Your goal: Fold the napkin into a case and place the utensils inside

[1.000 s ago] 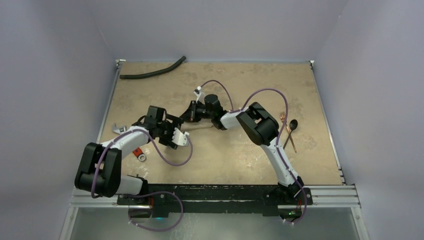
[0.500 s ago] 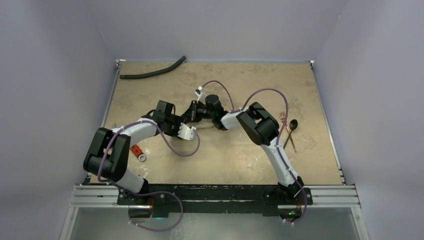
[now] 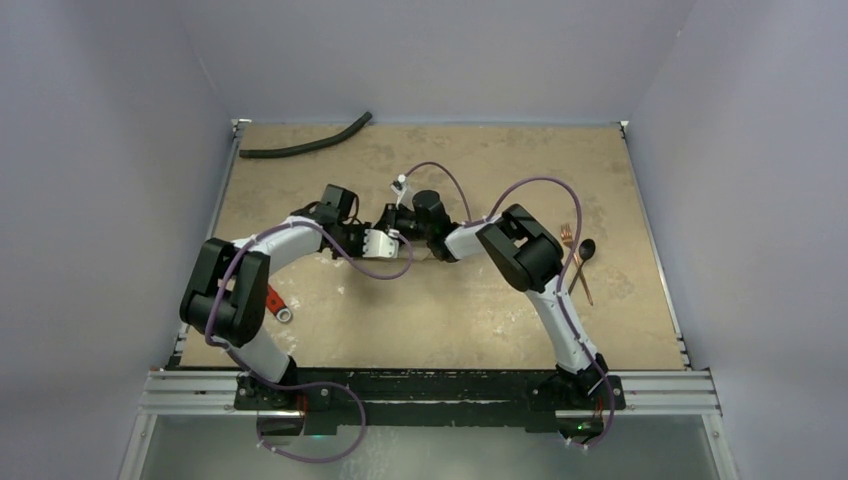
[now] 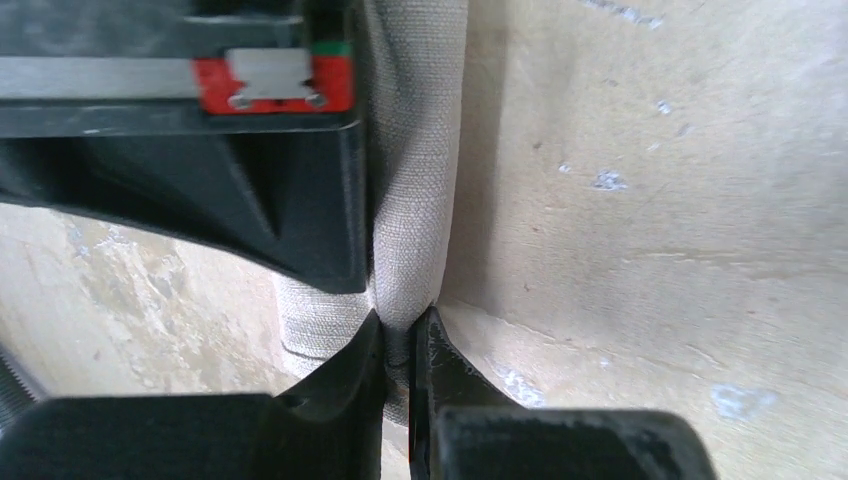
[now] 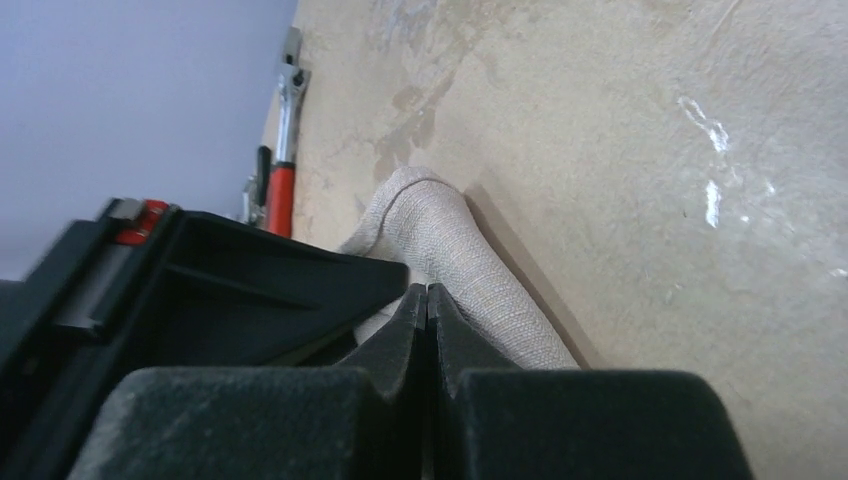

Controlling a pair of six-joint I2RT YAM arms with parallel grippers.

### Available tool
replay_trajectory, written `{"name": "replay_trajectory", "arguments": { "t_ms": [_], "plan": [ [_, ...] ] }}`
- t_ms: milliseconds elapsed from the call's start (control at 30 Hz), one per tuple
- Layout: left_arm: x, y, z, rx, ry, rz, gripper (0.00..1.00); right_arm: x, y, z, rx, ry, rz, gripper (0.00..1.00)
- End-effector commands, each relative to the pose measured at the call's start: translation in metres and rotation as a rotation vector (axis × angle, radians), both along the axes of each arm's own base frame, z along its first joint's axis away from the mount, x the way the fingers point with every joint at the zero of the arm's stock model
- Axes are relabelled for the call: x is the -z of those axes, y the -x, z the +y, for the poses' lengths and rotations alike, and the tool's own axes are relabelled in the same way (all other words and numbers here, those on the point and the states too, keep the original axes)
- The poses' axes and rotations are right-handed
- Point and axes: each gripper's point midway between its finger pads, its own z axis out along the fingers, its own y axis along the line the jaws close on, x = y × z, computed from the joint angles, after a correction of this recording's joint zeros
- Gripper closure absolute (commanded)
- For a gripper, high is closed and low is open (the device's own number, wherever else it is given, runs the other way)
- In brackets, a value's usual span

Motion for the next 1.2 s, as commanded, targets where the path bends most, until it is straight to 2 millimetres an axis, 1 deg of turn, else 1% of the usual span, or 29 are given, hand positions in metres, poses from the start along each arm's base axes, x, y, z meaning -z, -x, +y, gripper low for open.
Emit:
{"name": "replay_trajectory", "arguments": {
  "t_ms": [0, 33, 67, 200, 233, 333, 367, 467, 500, 533, 567, 600, 633, 667, 700, 733, 767, 800, 833, 867, 900, 933, 967, 1033, 1067, 1167],
  "plan": [
    [-0.031, 0.013, -0.014, -0.050, 0.095, 0.108, 1.00, -0.008, -0.014, -0.034, 0.041, 0.144, -0.090, 1.00],
    [-0.036, 0.017, -0.017, -0.046, 0.120, 0.128, 1.00, -0.019, -0.021, -0.040, 0.060, 0.158, -0.130, 1.00],
    [-0.040, 0.020, -0.021, -0.040, 0.140, 0.141, 1.00, -0.035, -0.027, -0.047, 0.072, 0.166, -0.174, 0.99],
    [-0.056, 0.035, -0.033, -0.041, 0.217, 0.212, 1.00, -0.082, -0.041, -0.082, 0.128, 0.196, -0.347, 0.85],
    [-0.058, 0.038, -0.034, -0.048, 0.231, 0.233, 1.00, -0.091, -0.044, -0.094, 0.142, 0.213, -0.390, 0.83],
    [-0.059, 0.049, -0.036, -0.042, 0.241, 0.288, 1.00, -0.135, -0.052, -0.136, 0.229, 0.299, -0.576, 0.78],
    [-0.061, 0.050, -0.037, -0.042, 0.249, 0.285, 1.00, -0.153, -0.050, -0.148, 0.255, 0.330, -0.643, 0.77],
    [-0.069, 0.051, -0.040, -0.042, 0.276, 0.268, 1.00, -0.190, -0.035, -0.178, 0.308, 0.392, -0.778, 0.75],
    [-0.071, 0.050, -0.041, -0.047, 0.287, 0.273, 1.00, -0.203, -0.030, -0.190, 0.340, 0.380, -0.792, 0.70],
    [-0.072, 0.051, -0.042, -0.048, 0.295, 0.283, 1.00, -0.210, -0.025, -0.202, 0.372, 0.337, -0.774, 0.62],
    [-0.073, 0.052, -0.043, -0.047, 0.299, 0.295, 1.00, -0.215, -0.020, -0.211, 0.385, 0.274, -0.749, 0.51],
    [-0.073, 0.052, -0.044, -0.054, 0.307, 0.307, 1.00, -0.213, -0.016, -0.214, 0.384, 0.235, -0.714, 0.46],
    [-0.074, 0.053, -0.045, -0.057, 0.318, 0.316, 1.00, -0.208, -0.015, -0.215, 0.353, 0.233, -0.689, 0.55],
    [-0.074, 0.054, -0.046, -0.057, 0.325, 0.325, 1.00, -0.205, -0.014, -0.211, 0.295, 0.244, -0.690, 0.62],
    [-0.075, 0.055, -0.047, -0.058, 0.334, 0.331, 1.00, -0.208, -0.014, -0.210, 0.243, 0.279, -0.756, 0.64],
    [-0.077, 0.055, -0.049, -0.055, 0.343, 0.337, 1.00, -0.218, -0.008, -0.204, 0.214, 0.295, -0.832, 0.57],
    [-0.079, 0.056, -0.050, -0.052, 0.348, 0.342, 1.00, -0.225, 0.001, -0.197, 0.193, 0.327, -0.932, 0.47],
    [-0.081, 0.056, -0.051, -0.051, 0.355, 0.346, 1.00, -0.227, 0.012, -0.187, 0.163, 0.357, -1.013, 0.37],
    [-0.083, 0.056, -0.051, -0.051, 0.358, 0.347, 1.00, -0.224, 0.023, -0.178, 0.095, 0.370, -1.077, 0.21],
    [-0.084, 0.056, -0.051, -0.052, 0.361, 0.350, 1.00, -0.214, 0.035, -0.170, -0.010, 0.376, -1.118, 0.04],
    [-0.085, 0.056, -0.051, -0.053, 0.363, 0.352, 1.00, -0.201, 0.046, -0.164, -0.110, 0.385, -1.130, 0.01],
    [-0.085, 0.056, -0.050, -0.055, 0.366, 0.356, 1.00, -0.186, 0.056, -0.160, -0.197, 0.403, -1.121, 0.01],
    [-0.085, 0.056, -0.048, -0.060, 0.370, 0.364, 1.00, -0.177, 0.064, -0.156, -0.266, 0.402, -1.128, 0.01],
    [-0.083, 0.057, -0.046, -0.062, 0.372, 0.377, 1.00, -0.165, 0.076, -0.150, -0.338, 0.407, -1.151, 0.01],
    [-0.082, 0.058, -0.044, -0.062, 0.373, 0.382, 1.00, -0.154, 0.082, -0.147, -0.370, 0.429, -1.164, 0.01],
    [-0.084, 0.059, -0.041, -0.062, 0.378, 0.398, 1.00, -0.119, 0.085, -0.145, -0.440, 0.531, -1.155, 0.01]
  ]
}}
